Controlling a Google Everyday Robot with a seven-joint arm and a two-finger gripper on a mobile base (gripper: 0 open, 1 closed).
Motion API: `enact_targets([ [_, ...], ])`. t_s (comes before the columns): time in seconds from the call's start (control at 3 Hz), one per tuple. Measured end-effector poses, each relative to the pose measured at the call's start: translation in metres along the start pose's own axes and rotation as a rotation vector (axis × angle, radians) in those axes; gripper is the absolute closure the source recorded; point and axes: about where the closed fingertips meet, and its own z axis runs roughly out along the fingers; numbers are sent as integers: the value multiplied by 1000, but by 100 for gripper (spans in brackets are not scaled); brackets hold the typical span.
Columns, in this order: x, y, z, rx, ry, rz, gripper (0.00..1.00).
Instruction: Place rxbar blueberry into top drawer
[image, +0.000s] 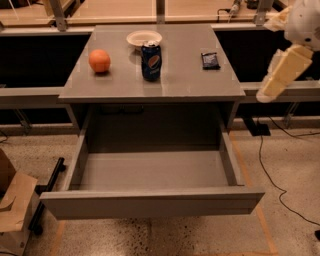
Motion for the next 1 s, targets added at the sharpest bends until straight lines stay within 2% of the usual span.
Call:
enact_targets([
  [0.33, -3, -8, -7, 21, -11, -1, 0],
  [0.67, 6, -6, 11, 19, 2, 55, 0],
  [1.0, 0, -29, 38, 45, -46, 110, 0],
])
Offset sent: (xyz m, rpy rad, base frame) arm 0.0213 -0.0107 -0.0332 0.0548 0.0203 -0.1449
